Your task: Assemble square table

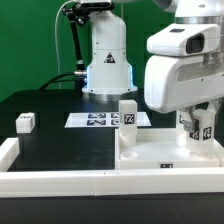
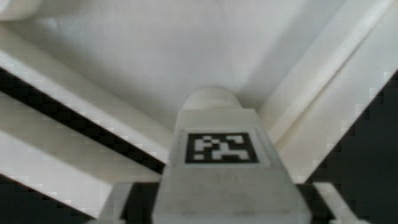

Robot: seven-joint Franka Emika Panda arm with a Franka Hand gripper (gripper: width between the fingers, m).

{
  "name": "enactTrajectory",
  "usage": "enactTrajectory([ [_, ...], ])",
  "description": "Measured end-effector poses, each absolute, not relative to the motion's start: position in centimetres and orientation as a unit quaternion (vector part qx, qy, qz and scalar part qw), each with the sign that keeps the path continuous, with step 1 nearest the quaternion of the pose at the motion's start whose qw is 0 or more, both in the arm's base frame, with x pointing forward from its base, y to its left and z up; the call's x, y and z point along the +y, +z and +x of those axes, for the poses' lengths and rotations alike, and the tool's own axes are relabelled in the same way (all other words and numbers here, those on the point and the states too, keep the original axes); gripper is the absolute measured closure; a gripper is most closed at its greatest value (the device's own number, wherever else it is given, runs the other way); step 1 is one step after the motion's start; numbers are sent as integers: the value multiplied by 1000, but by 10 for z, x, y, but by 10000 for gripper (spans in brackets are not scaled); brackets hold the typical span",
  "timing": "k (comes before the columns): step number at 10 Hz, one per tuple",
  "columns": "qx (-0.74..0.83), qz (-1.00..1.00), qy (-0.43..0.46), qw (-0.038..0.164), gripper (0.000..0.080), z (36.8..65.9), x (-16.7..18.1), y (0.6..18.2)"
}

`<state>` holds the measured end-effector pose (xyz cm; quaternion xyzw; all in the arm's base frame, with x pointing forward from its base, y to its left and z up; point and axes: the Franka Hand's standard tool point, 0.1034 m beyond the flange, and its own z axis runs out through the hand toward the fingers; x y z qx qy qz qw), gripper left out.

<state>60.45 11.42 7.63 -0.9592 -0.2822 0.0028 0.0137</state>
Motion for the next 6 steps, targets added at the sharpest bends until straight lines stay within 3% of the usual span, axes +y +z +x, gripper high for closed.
enactTrajectory([
  [3, -255, -967, 3, 15, 509, 604, 114, 76],
  [6, -94, -995, 6, 14, 508, 602, 121, 75],
])
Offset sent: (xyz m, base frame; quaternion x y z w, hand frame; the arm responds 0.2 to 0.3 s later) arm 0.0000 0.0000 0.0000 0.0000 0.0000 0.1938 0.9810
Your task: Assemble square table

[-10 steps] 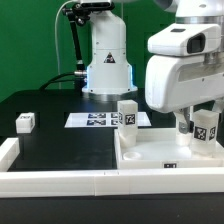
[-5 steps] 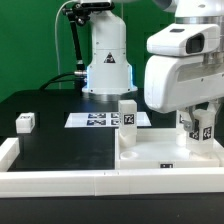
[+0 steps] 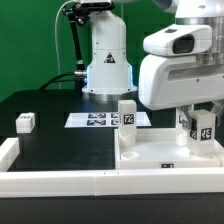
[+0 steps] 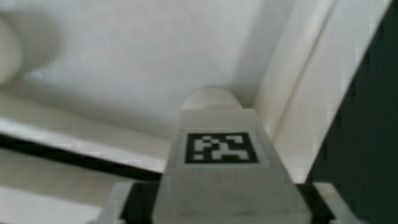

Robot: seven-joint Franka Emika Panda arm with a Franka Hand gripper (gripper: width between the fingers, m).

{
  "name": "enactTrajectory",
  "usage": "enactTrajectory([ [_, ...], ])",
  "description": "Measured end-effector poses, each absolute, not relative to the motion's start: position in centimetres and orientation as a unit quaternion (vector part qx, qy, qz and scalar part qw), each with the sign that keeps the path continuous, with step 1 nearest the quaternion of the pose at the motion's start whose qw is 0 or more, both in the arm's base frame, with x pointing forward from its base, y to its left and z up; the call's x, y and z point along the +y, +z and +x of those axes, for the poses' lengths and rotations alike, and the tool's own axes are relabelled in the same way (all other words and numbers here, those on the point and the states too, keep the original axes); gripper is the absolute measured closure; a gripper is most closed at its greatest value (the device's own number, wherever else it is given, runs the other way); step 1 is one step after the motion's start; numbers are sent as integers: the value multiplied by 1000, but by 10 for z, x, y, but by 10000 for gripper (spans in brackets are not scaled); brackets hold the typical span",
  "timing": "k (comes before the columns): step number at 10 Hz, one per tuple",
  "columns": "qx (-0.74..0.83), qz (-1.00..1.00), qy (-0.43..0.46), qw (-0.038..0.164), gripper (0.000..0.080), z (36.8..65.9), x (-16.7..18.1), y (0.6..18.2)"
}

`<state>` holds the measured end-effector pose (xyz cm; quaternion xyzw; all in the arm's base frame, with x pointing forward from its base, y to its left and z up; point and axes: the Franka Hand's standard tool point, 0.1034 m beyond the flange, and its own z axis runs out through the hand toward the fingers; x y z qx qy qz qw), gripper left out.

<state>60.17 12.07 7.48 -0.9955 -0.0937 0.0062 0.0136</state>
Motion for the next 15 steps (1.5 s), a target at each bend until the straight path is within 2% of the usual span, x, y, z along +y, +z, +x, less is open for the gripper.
enactTrajectory([
  [8, 295, -955, 15, 8, 508, 599, 122, 72],
  [11, 285, -958, 14, 8, 488, 599, 123, 72],
  [12, 277, -961, 14, 9, 295, 600, 125, 73],
  [13, 260, -965, 12, 9, 295, 600, 128, 75],
  [14, 207, -978, 9, 9, 175, 601, 132, 78],
  [15, 142, -990, 5, 12, 175, 602, 131, 78],
])
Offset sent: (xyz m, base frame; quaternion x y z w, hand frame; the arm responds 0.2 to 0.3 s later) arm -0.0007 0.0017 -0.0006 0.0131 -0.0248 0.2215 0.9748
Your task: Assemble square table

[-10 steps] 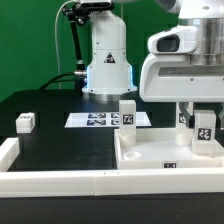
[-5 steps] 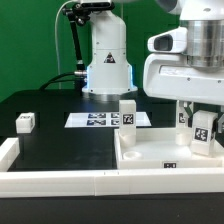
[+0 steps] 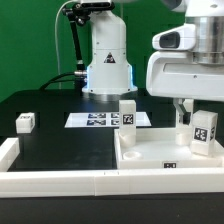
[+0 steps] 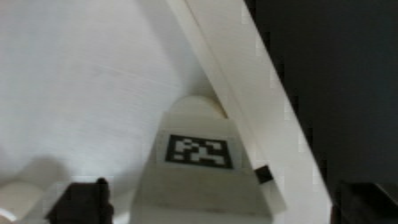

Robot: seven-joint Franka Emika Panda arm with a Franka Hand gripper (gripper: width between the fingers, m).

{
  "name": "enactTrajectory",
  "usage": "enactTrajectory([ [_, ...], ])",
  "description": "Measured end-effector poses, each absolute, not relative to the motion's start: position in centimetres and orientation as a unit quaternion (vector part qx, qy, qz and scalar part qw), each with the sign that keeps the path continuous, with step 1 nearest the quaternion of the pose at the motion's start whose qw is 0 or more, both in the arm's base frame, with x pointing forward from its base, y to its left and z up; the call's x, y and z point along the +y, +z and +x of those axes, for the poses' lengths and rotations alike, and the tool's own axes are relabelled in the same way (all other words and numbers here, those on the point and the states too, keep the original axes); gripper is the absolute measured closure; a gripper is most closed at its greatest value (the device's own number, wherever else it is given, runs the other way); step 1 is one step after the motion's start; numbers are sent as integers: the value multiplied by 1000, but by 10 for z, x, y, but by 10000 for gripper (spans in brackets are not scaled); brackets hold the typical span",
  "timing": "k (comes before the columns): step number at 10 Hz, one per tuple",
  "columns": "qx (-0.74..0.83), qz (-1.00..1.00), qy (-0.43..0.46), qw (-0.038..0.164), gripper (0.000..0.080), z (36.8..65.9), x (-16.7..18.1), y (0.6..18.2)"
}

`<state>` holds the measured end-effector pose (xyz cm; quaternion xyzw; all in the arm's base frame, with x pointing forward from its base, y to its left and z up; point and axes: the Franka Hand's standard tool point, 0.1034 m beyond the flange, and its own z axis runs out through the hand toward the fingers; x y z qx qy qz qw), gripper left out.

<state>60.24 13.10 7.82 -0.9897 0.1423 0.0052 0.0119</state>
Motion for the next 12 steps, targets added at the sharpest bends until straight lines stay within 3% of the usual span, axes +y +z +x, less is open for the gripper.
enactTrajectory([
  [12, -310, -951, 0, 11, 150, 603, 127, 79],
])
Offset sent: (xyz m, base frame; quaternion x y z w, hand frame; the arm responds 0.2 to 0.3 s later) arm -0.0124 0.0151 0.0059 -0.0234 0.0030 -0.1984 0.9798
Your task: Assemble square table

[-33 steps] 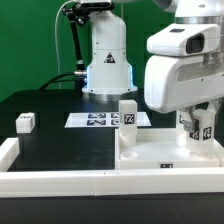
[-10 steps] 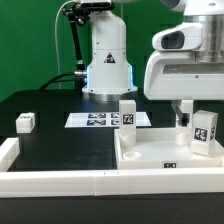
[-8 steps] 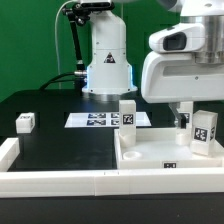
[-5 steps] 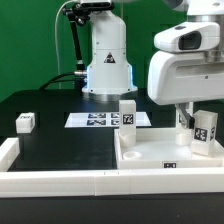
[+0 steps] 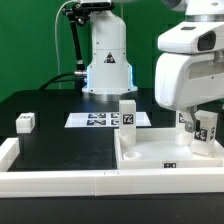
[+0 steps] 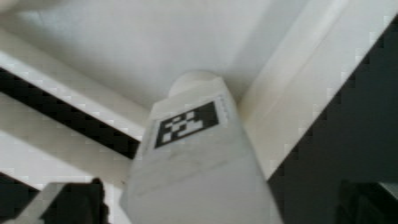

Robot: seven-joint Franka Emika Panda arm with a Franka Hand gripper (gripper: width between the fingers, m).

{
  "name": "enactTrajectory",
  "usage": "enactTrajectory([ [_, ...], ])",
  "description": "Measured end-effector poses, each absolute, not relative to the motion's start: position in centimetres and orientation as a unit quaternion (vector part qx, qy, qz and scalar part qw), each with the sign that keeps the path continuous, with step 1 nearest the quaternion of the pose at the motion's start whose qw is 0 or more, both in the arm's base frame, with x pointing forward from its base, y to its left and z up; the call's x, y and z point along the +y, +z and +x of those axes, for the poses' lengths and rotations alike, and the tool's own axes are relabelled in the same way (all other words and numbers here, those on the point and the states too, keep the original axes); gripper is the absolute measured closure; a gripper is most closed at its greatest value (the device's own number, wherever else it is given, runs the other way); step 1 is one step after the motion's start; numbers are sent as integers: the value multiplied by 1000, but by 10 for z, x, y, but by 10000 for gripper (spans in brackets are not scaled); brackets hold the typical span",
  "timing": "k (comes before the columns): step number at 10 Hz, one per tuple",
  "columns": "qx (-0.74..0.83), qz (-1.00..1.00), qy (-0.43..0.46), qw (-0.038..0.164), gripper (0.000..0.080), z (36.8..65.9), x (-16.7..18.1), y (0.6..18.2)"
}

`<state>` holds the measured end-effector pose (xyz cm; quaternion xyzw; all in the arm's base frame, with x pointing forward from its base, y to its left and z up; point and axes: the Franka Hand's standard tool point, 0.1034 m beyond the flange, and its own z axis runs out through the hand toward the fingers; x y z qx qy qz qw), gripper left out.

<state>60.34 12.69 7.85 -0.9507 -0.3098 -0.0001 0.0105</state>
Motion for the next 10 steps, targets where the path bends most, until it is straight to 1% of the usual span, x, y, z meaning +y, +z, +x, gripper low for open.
enactTrajectory([
  [2, -354, -935, 0, 10, 158, 604, 125, 78],
  [3, -346, -938, 0, 10, 273, 604, 125, 78],
  [4, -346, -938, 0, 10, 273, 604, 124, 78],
  [5, -345, -938, 0, 10, 477, 604, 124, 78],
  [6, -341, -940, 0, 10, 477, 604, 124, 78],
  [7, -332, -943, 0, 10, 509, 604, 124, 78],
  [9, -319, -948, 0, 11, 509, 604, 124, 78],
  [10, -257, -966, 1, 11, 509, 604, 123, 77],
])
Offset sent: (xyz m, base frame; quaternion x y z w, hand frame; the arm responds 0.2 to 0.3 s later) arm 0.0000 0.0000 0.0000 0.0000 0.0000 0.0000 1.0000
